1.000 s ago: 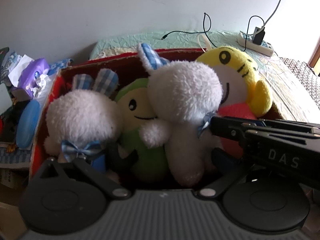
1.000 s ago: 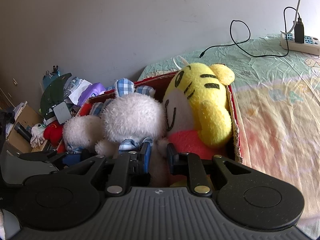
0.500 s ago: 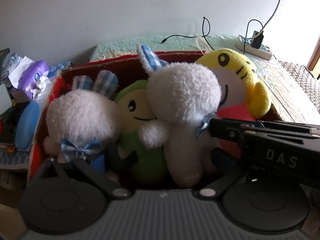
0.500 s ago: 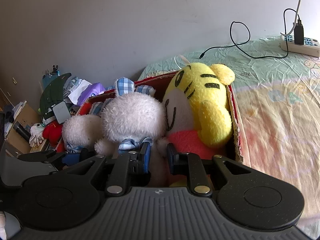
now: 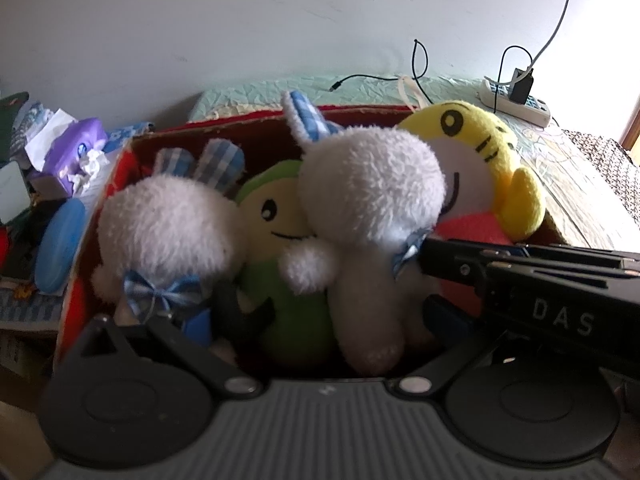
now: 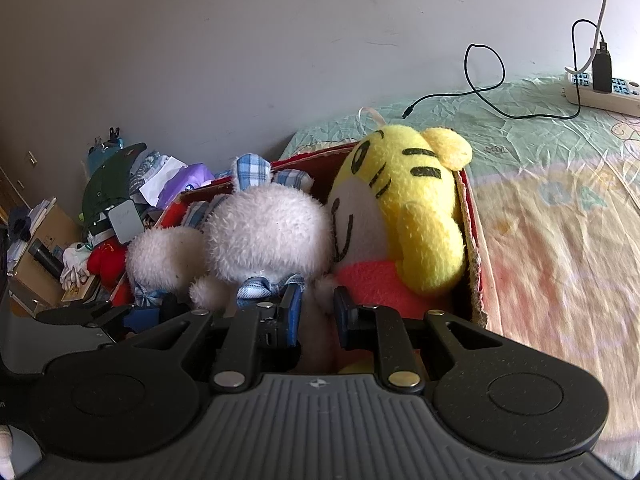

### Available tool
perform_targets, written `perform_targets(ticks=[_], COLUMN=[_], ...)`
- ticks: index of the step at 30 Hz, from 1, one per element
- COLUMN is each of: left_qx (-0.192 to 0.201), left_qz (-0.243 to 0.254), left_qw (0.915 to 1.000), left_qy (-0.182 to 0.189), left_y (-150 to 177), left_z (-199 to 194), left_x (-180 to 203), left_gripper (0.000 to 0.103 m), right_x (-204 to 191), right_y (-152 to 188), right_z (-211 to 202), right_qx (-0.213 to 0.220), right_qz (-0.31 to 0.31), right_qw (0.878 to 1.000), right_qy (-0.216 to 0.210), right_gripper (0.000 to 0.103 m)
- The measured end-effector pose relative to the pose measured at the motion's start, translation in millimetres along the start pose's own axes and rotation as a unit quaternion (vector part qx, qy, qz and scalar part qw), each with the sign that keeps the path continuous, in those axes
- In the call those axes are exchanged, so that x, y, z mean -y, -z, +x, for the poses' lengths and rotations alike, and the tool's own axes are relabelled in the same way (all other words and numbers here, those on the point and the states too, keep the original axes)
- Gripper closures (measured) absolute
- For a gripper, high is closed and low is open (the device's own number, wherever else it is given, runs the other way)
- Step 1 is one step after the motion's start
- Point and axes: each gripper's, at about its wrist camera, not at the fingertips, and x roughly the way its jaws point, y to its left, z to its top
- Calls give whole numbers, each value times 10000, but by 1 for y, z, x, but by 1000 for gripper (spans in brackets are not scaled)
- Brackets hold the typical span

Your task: Organize objects

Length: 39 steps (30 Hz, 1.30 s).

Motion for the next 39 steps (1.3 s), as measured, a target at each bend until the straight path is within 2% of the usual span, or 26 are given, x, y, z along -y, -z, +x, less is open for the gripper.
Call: perform_targets(ticks=[16,31,38,39], left_qx=[27,11,-70,-122], left_qz=[-105,-219,-202,-221], left_qw=[9979,9973,9984,9984], left_qy=[-641,-694,-530,-500], left_y=[2,3,1,-1], left_z=[-9,-10,-7,-7], left_x=[14,15,10,9], left_gripper=[1,0,1,1], right_x=[4,9,4,4], right_y=[-4,-7,-8,-7], right_z=[-1,0,-1,-2], right_qx=[-449,-502,-504,-513], right_qz=[-97,-81,51,176], right_qw=[9983,9977,9983,9983], right_qy=[-348,-445,-291,-228], right_gripper=[86,86,85,83])
